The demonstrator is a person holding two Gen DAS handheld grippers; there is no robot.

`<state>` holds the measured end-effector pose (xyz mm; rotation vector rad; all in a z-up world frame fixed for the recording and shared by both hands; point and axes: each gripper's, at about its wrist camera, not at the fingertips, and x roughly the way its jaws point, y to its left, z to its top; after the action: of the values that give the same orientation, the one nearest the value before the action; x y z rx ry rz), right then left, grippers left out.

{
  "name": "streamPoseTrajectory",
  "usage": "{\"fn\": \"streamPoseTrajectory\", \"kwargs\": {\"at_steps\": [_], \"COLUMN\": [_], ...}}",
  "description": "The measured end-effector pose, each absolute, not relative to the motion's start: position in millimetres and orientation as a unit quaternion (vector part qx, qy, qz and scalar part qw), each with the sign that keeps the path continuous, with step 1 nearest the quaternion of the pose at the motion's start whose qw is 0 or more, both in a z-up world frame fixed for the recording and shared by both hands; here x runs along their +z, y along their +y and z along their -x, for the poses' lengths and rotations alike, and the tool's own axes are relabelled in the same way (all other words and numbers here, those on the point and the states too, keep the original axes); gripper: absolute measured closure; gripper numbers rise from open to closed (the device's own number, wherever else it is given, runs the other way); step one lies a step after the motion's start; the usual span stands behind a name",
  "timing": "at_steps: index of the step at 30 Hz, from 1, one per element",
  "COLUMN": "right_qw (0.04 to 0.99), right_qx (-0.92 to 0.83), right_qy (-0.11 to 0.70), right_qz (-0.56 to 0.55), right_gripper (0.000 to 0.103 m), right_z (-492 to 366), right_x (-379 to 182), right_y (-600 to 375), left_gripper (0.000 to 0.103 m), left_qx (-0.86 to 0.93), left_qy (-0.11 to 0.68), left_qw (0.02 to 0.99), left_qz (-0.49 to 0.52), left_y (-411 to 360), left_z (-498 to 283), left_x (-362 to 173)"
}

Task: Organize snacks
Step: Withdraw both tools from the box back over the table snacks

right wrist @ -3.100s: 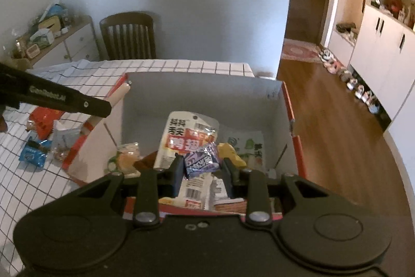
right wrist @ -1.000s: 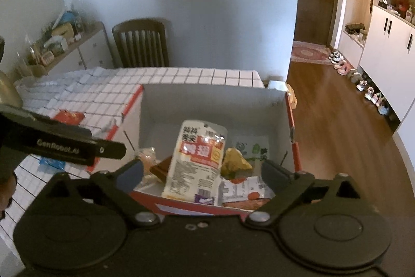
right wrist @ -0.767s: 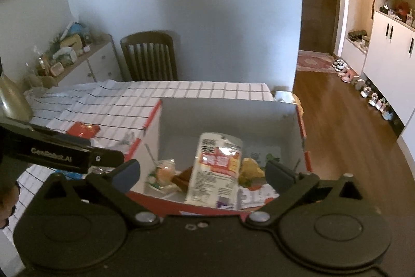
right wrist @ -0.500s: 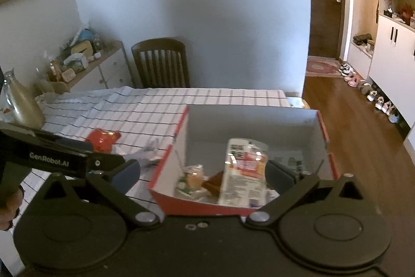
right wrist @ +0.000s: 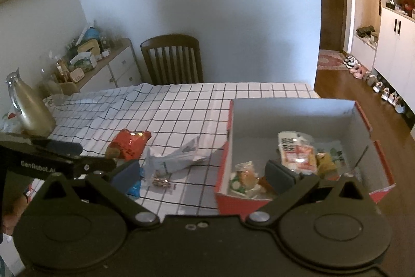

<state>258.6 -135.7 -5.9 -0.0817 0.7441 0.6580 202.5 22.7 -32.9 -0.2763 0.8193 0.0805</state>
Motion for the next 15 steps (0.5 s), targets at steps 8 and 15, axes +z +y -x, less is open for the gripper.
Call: {"fn": "streamPoseTrajectory", "kwargs": {"at_steps": [8,15], "right_qw": [0.876,0.868], "right_qx": [0.293,0.28], "right_qy": [0.38,0.409], "right_qz": [0.036,0.041], "right_gripper": [0.002,0.009], "right_z": [-256.1,-263.3], "right_x": [-25.4,-44.6], "right_y": [-96.9,-67.5], "left_gripper": [0.0,0.0], "left_qx": [0.058,0.052], "left_qy": [0.396,0.419], "left_qw": [0.908,0.895], "left_qz": [0.124,0.143], "left_y": [63.1,81.8], "left_z": [-184.7,-185.0], "left_x": [-64.0,-100.6]}}
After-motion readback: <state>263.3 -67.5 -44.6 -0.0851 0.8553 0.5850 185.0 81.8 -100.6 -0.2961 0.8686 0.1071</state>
